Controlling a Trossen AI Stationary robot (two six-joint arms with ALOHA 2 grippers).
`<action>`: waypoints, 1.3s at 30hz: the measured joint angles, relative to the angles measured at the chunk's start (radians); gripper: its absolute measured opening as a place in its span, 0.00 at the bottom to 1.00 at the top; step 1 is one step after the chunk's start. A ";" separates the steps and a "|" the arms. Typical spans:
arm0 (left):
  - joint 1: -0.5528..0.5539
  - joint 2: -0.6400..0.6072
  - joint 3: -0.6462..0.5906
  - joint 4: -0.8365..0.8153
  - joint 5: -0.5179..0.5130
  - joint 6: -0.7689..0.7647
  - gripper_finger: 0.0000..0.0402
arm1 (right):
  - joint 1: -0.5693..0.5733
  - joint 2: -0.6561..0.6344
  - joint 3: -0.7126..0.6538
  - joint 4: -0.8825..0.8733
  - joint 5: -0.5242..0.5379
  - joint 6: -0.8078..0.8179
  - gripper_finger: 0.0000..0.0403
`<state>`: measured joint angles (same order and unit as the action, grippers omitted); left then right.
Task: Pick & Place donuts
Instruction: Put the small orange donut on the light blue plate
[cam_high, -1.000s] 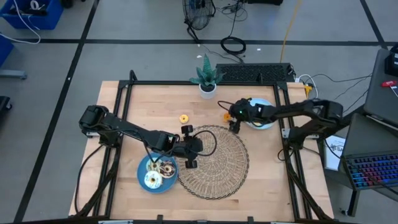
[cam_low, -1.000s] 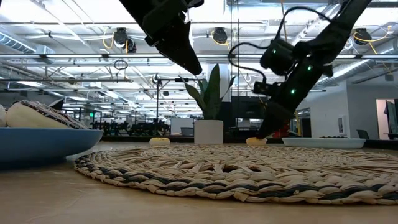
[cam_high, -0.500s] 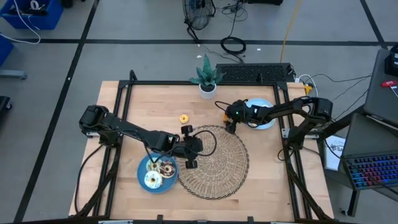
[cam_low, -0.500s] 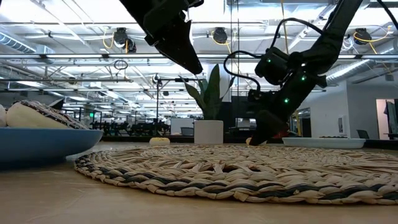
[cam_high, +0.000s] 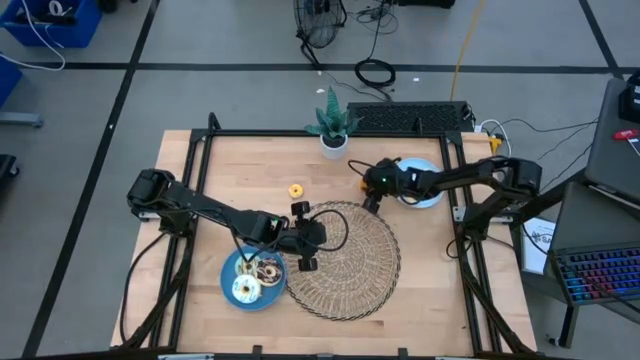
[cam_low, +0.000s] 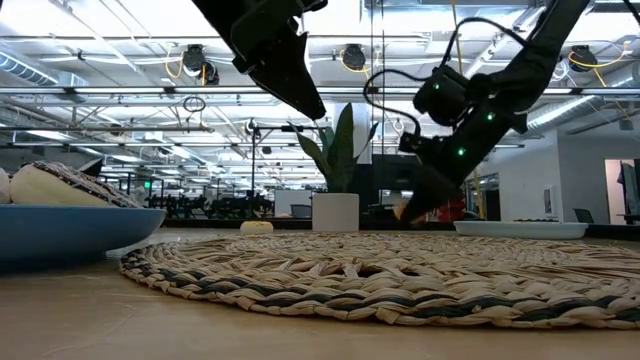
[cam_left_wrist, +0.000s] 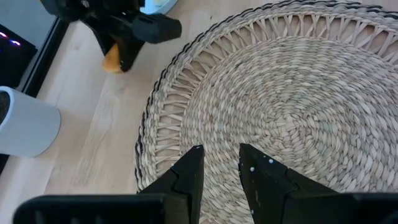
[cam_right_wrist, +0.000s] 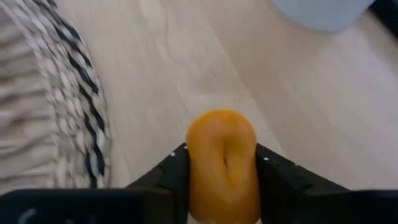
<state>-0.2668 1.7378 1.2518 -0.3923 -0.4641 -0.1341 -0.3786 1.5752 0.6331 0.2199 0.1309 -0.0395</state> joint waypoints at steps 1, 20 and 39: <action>0.000 0.000 0.000 0.000 0.000 0.000 0.26 | 0.001 -0.014 0.000 0.000 -0.001 0.000 0.29; 0.000 0.000 0.000 0.002 0.001 -0.002 0.26 | 0.006 -0.592 0.000 -0.689 0.029 0.064 0.22; 0.000 0.000 0.000 0.009 0.002 -0.001 0.26 | -0.285 -0.570 0.000 -0.765 -0.267 0.184 0.10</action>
<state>-0.2668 1.7378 1.2522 -0.3836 -0.4622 -0.1349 -0.6634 1.0048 0.6331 -0.5449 -0.1360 0.1446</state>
